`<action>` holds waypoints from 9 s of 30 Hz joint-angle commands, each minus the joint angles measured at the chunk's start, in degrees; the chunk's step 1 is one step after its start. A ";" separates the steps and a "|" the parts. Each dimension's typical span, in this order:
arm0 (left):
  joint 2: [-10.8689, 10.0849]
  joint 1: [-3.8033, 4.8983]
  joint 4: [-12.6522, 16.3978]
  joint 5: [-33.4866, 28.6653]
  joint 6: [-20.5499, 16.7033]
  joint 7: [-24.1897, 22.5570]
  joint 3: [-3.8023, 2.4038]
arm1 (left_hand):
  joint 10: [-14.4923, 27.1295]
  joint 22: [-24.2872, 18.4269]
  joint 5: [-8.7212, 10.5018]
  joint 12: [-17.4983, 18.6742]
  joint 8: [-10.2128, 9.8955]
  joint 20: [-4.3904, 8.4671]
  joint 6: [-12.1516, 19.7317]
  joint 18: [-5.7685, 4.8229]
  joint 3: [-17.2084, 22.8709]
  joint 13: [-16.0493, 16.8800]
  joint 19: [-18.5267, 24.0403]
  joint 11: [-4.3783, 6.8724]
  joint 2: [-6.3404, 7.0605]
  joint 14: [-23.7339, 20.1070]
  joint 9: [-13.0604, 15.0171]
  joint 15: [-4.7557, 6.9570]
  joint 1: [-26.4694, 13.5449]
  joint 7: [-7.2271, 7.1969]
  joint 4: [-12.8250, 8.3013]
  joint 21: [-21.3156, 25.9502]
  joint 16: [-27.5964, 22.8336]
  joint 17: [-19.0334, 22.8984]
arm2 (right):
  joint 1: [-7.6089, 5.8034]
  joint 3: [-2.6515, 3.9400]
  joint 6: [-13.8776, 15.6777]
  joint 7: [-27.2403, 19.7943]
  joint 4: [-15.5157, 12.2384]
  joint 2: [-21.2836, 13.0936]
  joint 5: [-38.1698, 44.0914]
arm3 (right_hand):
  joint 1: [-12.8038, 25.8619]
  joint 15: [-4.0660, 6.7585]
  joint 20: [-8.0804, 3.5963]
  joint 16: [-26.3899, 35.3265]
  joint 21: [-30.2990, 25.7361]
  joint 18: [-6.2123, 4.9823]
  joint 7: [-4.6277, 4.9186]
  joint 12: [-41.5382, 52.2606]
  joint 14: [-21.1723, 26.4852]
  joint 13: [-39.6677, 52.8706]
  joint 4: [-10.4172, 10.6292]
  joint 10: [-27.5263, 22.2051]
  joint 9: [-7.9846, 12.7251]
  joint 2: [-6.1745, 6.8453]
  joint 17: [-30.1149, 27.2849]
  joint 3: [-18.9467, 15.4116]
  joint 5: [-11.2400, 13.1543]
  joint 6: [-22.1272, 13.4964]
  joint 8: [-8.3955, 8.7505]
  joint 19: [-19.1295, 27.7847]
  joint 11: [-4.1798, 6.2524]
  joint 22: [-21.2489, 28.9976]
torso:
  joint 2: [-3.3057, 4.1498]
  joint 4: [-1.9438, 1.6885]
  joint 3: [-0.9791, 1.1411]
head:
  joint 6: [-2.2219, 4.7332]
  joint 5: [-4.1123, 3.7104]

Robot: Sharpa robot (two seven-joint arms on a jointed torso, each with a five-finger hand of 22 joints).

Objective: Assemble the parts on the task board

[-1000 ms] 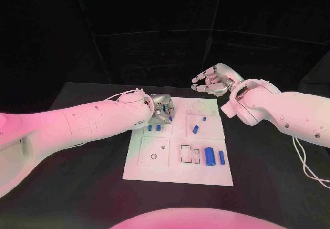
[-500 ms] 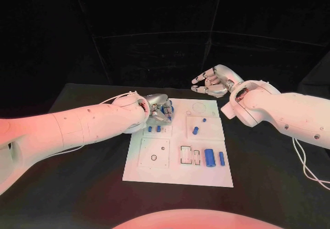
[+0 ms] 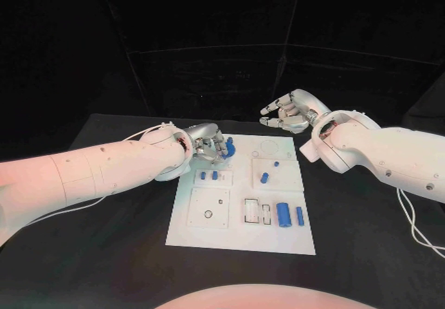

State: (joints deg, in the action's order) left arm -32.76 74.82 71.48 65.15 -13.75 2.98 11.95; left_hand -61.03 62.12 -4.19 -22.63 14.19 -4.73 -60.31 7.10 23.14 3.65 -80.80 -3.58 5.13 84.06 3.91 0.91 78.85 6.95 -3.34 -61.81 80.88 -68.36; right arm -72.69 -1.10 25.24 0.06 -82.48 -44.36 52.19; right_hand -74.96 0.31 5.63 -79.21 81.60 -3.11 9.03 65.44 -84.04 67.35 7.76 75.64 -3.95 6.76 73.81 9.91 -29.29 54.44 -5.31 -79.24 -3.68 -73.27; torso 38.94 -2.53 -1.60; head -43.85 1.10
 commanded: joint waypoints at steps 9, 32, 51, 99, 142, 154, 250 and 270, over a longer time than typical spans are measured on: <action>-3.07 0.21 1.47 -1.13 2.71 0.44 -0.03 | -0.65 0.15 0.23 0.48 -0.51 0.17 -0.62 -0.52 0.49 0.03 -0.43 0.16 0.18 1.86 0.02 0.33 -0.70 -0.03 -0.10 -0.29 0.24 0.14 | -0.10 0.03 -0.25 -0.36 0.08 -0.07 -0.09 | -0.33 0.46 -0.08 0.11 -0.19 -0.76 -0.23 0.09 -2.50 0.06 -0.05 -0.34 0.01 -0.24 0.06 0.23 -0.35 -0.13 -0.27 0.39 0.12 -0.05 | 0.10 0.05 0.00 | -0.13 0.16; -2.51 0.09 -0.74 -0.74 5.58 1.86 0.07 | -0.91 0.12 0.21 0.81 -0.76 0.19 -0.80 -0.49 0.88 0.05 -0.39 0.20 0.25 1.85 0.02 0.35 -0.71 -0.04 -0.37 -0.19 0.23 0.22 | -0.09 0.03 -0.24 -0.41 -0.01 -0.10 -0.09 | -0.33 0.46 -0.08 0.11 -0.19 -0.76 -0.23 0.09 -2.50 0.06 -0.05 -0.34 0.01 -0.24 0.06 0.23 -0.35 -0.13 -0.27 0.39 0.12 -0.05 | 0.13 0.15 0.04 | -0.37 0.41; -1.99 -0.06 -0.71 -0.45 5.92 1.28 0.08 | -0.97 0.18 0.25 0.92 -0.85 0.19 -0.83 -0.51 0.90 0.05 -0.40 0.18 0.41 1.84 0.02 0.35 -0.81 -0.04 -0.44 -0.23 0.22 0.26 | -0.09 0.03 -0.20 -0.41 0.00 -0.03 -0.09 | -0.33 0.46 -0.08 0.11 -0.19 -0.76 -0.23 0.09 -2.50 0.06 -0.05 -0.34 0.01 -0.24 0.06 0.23 -0.35 -0.13 -0.27 0.39 0.12 -0.05 | 0.15 0.13 0.01 | -0.56 0.38; -8.53 0.24 1.78 -28.49 -7.86 -12.21 -0.06 | 5.45 -8.11 -0.60 4.04 -5.89 -1.80 2.58 1.43 2.31 0.18 3.81 -2.58 1.09 -1.16 -0.02 -1.88 -3.96 2.72 -0.60 9.69 -3.77 9.55 | 0.79 -0.09 -8.47 2.08 2.74 -2.57 15.88 | -6.48 0.80 -0.57 11.34 -6.02 -2.51 -0.76 -45.35 -0.58 -40.50 -3.68 -12.01 -0.20 1.43 -12.53 9.14 9.85 5.70 -2.35 4.64 0.22 8.58 | -0.05 0.12 -0.11 | -0.07 -1.83; -14.13 -0.05 11.04 -75.30 2.43 -31.36 0.14 | -0.66 -20.08 -0.44 -2.75 -4.77 -1.00 0.85 3.39 -2.54 1.57 10.88 -0.74 -1.44 -10.42 0.03 -0.74 -5.44 1.61 1.56 24.93 -14.27 29.15 | 8.00 -0.27 -12.71 10.37 1.56 -0.73 41.22 | -5.34 -0.73 1.00 11.22 -5.96 -2.40 0.39 -56.02 -0.81 -57.07 -4.67 -12.33 0.01 2.20 -12.70 14.13 18.11 5.41 0.74 4.09 -1.73 8.18 | -0.02 0.33 -0.04 | 0.29 -2.81; -14.24 -0.07 11.08 -75.30 2.63 -30.79 0.15 | -0.45 -20.24 -0.46 -2.81 -4.79 -1.03 0.98 3.37 -2.54 1.55 10.96 -0.82 -1.60 -10.77 -0.01 -0.81 -5.26 1.72 1.43 25.18 -14.60 29.80 | 8.02 -0.27 -14.19 11.86 1.69 -0.28 43.07 | -7.76 0.62 -0.14 8.25 -2.94 -1.48 -1.25 -54.43 -1.67 -58.98 -7.59 -6.39 -0.68 -0.56 -9.63 19.84 23.00 10.89 -1.13 1.42 0.04 3.53 | -0.05 0.28 -0.05 | 0.05 -2.92; -12.81 -0.05 9.84 -72.64 3.30 -29.28 0.16 | 1.57 -21.14 -0.46 -3.42 -5.14 -1.55 2.79 3.29 -3.03 1.41 11.16 -1.69 -1.69 -12.12 -0.10 -1.50 -4.50 2.75 0.37 26.49 -15.32 31.92 | 10.00 -3.08 -14.24 11.88 -9.81 9.94 43.90 | -3.90 1.03 -0.76 7.91 -0.74 -0.77 -1.72 -56.49 -1.66 -61.11 -8.35 -4.49 -0.33 -0.64 -10.26 19.79 25.10 12.30 -0.09 -0.23 0.48 0.06 | -0.01 0.33 -0.11 | -2.13 2.69; -12.82 -0.05 9.57 -72.64 3.58 -28.85 0.16 | 1.61 -21.17 -0.44 -3.50 -5.11 -1.57 2.82 3.30 -3.08 1.42 11.15 -1.72 -1.70 -12.17 -0.09 -1.51 -4.52 2.80 0.36 26.53 -15.34 32.02 | 10.31 -3.09 -14.61 12.14 -10.23 9.78 45.02 | -3.84 1.00 -0.74 7.90 -0.70 -0.76 -1.69 -56.54 -1.66 -61.15 -8.36 -4.51 -0.32 -0.61 -10.26 19.72 25.01 12.26 -0.04 -0.26 0.45 0.00 | -0.01 0.36 -0.12 | -2.59 2.98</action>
State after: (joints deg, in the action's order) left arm -45.59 74.69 81.03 -7.79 -10.83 -25.85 12.16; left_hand -59.78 41.03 -4.48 -25.77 9.15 -6.12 -57.94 10.13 20.19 5.13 -69.78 -5.22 3.37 72.35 3.84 -0.56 73.70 9.71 -2.62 -35.51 65.89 -36.41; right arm -62.41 -4.12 11.56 12.10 -92.58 -34.50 96.43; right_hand -79.23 1.14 4.80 -71.09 80.53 -4.89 7.02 9.21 -84.04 6.30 -0.41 71.25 -4.20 6.24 63.59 29.90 -4.04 66.73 -5.25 -79.26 -2.76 -73.18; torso 38.90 -2.19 -1.74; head -46.44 4.06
